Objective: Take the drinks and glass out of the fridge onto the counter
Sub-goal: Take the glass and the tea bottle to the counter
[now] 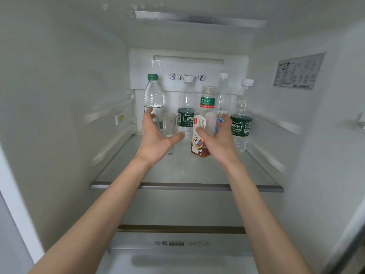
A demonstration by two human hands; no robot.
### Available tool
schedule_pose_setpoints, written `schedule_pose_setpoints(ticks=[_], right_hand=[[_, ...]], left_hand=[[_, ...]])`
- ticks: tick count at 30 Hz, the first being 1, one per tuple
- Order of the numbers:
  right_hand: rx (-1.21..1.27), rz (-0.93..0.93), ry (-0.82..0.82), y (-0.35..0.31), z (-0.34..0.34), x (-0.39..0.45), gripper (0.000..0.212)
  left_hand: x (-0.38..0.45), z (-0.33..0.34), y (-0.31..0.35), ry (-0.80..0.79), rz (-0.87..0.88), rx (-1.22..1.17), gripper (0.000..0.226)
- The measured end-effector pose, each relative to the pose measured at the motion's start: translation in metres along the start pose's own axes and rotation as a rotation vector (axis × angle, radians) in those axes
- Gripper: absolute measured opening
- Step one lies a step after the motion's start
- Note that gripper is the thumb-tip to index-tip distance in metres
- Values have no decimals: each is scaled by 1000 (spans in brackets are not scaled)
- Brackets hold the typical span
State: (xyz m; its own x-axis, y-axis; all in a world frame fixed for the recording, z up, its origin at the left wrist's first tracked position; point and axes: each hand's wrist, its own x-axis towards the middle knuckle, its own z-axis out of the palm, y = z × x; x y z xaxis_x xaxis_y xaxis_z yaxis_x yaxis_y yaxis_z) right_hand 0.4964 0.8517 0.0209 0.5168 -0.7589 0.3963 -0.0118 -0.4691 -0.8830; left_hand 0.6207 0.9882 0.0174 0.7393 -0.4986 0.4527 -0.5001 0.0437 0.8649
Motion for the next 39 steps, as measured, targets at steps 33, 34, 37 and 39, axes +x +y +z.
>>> schedule_pose_setpoints(ticks=[33, 34, 37, 39], right_hand=[[204, 15, 66, -18, -15, -66, 66], [206, 15, 63, -20, -15, -70, 67], [215, 13, 73, -27, -14, -85, 67], [232, 9, 90, -34, -12, -96, 60]], left_hand=[[-43, -23, -6, -138, -171, -157, 51], [-48, -25, -4, -141, -163, -181, 48], [-59, -34, 4, -141, -124, -250, 43], [-67, -40, 12, -128, -95, -258, 43]])
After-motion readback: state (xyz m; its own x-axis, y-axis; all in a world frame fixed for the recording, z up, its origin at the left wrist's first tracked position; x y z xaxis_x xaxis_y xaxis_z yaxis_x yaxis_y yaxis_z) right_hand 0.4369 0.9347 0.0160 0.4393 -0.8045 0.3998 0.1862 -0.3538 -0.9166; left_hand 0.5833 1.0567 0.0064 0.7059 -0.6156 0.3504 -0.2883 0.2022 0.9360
